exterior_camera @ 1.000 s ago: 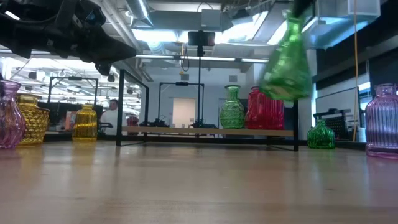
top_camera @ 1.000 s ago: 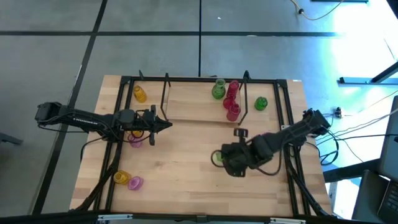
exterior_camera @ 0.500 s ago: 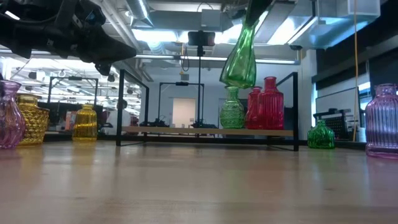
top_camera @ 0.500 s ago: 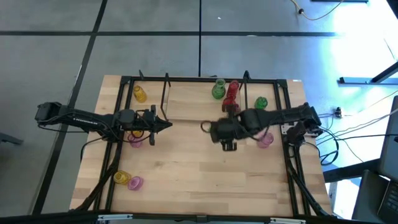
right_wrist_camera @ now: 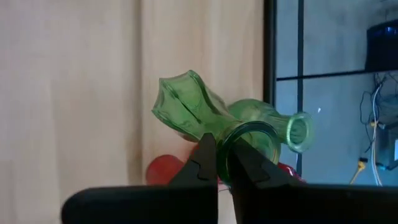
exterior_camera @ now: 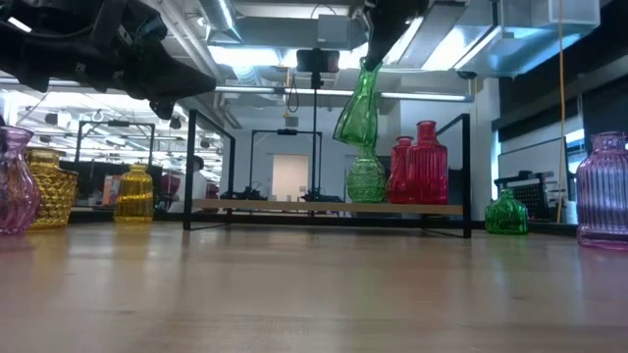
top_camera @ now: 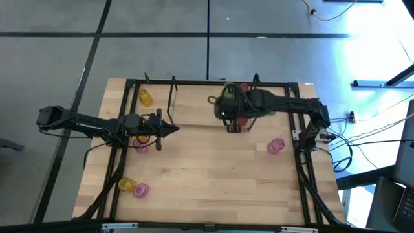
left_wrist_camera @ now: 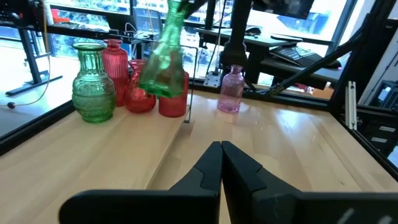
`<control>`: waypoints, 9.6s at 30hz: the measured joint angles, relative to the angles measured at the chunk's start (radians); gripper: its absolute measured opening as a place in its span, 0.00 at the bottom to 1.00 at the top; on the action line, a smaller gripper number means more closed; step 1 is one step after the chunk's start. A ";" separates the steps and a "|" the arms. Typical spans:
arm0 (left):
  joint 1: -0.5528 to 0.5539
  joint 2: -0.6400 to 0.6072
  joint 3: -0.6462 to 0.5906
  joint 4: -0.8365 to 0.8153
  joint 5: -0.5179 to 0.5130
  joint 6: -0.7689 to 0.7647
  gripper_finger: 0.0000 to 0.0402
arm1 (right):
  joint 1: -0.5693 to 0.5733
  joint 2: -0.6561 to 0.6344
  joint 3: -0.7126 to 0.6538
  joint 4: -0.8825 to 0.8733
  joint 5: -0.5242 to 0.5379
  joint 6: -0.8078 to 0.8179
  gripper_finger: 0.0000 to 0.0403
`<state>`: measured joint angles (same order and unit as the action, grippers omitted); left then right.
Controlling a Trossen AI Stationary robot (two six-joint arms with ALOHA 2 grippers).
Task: Sort vases onto shelf
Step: Put the bottom green vase on the shelf aligned with the other green vase, then put the green vase on the shelf aligned with the other green vases
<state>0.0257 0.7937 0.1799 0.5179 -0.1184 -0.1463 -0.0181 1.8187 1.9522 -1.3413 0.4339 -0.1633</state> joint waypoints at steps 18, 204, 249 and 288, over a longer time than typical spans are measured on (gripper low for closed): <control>0.000 0.000 0.000 0.000 0.000 0.000 0.00 | -0.095 0.098 -0.002 -0.012 -0.044 -0.028 0.01; 0.000 0.000 0.000 -0.009 -0.052 0.000 0.00 | -0.893 -0.542 -1.078 0.447 -0.323 0.444 0.45; 0.000 0.000 0.000 -0.008 -0.053 0.000 0.00 | -0.890 -0.612 -1.013 0.252 -0.351 0.392 0.20; 0.000 0.000 0.000 -0.008 -0.052 -0.005 0.00 | -0.262 -0.633 -0.511 0.119 -0.216 0.601 0.21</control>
<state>0.0254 0.7933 0.1799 0.5102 -0.1707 -0.1513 -0.2801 1.1857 1.4414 -1.2225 0.2175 0.4375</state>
